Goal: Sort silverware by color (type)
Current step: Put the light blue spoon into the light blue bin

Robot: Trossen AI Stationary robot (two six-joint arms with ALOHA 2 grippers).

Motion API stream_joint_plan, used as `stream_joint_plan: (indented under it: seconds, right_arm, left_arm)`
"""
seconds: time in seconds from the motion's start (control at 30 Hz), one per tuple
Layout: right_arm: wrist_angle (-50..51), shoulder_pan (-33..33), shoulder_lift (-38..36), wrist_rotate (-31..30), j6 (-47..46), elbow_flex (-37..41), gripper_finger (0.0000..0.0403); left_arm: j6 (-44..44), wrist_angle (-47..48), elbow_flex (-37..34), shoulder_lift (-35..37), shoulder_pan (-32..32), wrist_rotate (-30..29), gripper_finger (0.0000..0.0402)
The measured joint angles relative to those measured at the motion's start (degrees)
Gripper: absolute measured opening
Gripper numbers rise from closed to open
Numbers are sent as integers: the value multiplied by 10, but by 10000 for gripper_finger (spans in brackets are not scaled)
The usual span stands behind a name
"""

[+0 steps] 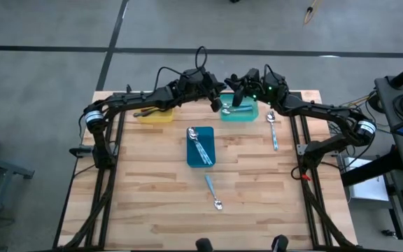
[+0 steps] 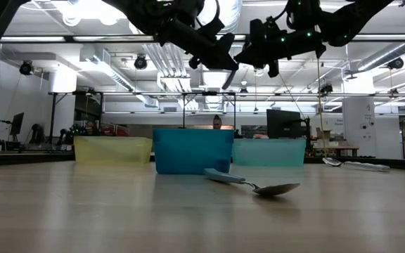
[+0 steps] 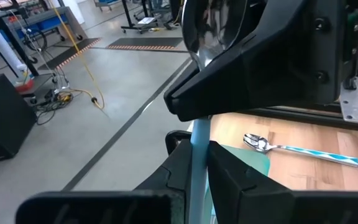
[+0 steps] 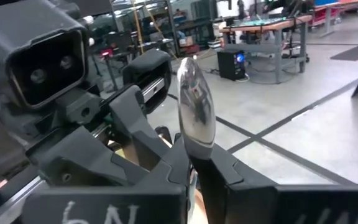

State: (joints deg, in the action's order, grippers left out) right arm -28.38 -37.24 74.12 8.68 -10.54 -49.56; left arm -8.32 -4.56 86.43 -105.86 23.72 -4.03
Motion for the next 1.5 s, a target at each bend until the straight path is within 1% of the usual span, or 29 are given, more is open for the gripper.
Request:
stream_joint_plan:
  seconds: [0.17,0.27,0.37,0.47,0.5,0.57,0.63,0.7,0.77,0.83,0.87,0.9,1.03,1.17,1.23,1.4,1.5]
  right_arm:
    - [22,-1,-5,13,16,0,9]
    - [48,-1,-11,11,34,0,8]
    - [111,-6,-14,-1,53,-16,7]
    - [168,-4,-18,9,68,-45,7]
    - [196,-3,-18,14,77,-57,7]
    - [288,-3,-18,14,109,-85,8]
    - [389,-4,-17,11,152,-116,8]
    - [485,-3,-17,14,195,-145,8]
    - [553,-1,-18,20,228,-163,8]
    - [594,-1,-17,23,246,-171,8]
    - [605,-2,-17,23,248,-174,8]
    - [609,-2,-17,22,248,-176,8]
    - [611,-2,-17,23,248,-175,8]
    - [611,-2,-17,35,248,-171,8]
    - [611,-2,-17,35,246,-171,8]
    - [611,-2,-17,38,247,-170,8]
    - [611,-2,-17,38,247,-170,8]
  left_arm:
    - [-1,15,0,0,-1,8,24]
    - [-1,22,0,1,2,39,33]
    - [-4,20,0,8,1,65,53]
    - [-15,23,1,9,1,67,78]
    - [-17,26,1,9,1,67,87]
    - [-24,26,0,13,2,79,103]
    - [-33,25,0,20,5,113,116]
    - [-41,22,0,25,10,163,125]
    - [-47,24,0,26,18,229,132]
    - [-56,26,0,25,30,310,136]
    - [-59,20,0,22,35,341,137]
    - [-58,11,0,19,40,357,137]
    - [-34,-36,0,-11,51,368,138]
    - [-21,-118,0,-44,52,414,138]
    - [-11,-148,0,-57,51,421,138]
    - [16,-219,0,-83,52,416,138]
    - [21,-239,0,-94,53,414,138]
